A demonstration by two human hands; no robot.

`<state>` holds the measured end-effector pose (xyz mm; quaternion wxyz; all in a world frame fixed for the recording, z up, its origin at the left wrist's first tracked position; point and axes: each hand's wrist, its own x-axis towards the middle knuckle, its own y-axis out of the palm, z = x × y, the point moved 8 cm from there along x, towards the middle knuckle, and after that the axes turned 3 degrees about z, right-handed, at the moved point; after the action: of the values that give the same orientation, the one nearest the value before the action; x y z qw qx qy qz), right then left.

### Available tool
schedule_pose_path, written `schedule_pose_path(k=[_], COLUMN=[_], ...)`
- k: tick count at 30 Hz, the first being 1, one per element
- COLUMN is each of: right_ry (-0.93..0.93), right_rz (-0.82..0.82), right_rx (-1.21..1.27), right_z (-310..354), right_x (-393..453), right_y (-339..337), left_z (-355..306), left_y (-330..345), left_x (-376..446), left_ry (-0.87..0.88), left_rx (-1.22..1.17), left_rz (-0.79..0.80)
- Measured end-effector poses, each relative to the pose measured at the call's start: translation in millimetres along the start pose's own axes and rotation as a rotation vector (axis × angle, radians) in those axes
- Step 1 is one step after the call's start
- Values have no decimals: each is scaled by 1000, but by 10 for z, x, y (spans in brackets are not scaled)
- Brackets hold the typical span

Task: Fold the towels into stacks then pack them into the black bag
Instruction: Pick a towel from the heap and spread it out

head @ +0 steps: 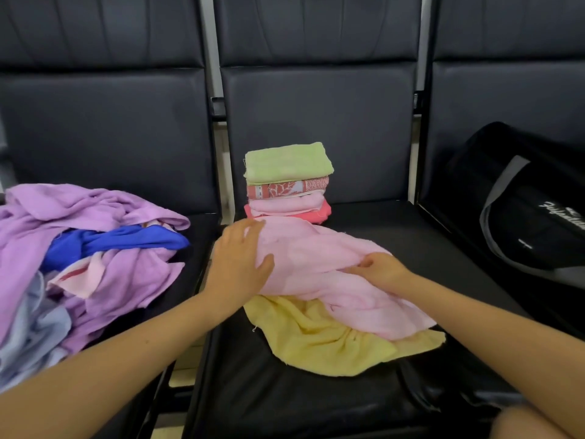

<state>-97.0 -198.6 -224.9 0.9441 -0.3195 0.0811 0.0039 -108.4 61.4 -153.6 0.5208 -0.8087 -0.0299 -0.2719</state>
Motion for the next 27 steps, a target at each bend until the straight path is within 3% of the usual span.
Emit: schedule_pose_path(k=[3, 8, 13, 15, 17, 21, 25, 27], right_ry=[-17, -6, 35, 36, 69, 180, 211, 254], right_rz=[-14, -48, -91, -124, -166, -97, 90, 129], right_rx=[77, 204, 512, 545, 617, 698, 687, 637], right_z=[3, 128, 167, 177, 126, -51, -78, -155], right_x=[40, 41, -25, -56, -62, -55, -147, -167], right_y=[93, 49, -157, -257, -339, -298, -162, -117], left_z=[-178, -299, -428, -532, -641, -801, -894, -921], left_y=[246, 618, 824, 901, 899, 859, 976, 1046], left_x=[-84, -178, -55, -26, 23, 60, -54, -114], left_ry=[71, -53, -76, 49, 164, 187, 67, 80], left_rx=[-168, -372, -411, -257, -143, -404, -597, -479], left_rz=[227, 474, 563, 571, 477, 368, 539, 634])
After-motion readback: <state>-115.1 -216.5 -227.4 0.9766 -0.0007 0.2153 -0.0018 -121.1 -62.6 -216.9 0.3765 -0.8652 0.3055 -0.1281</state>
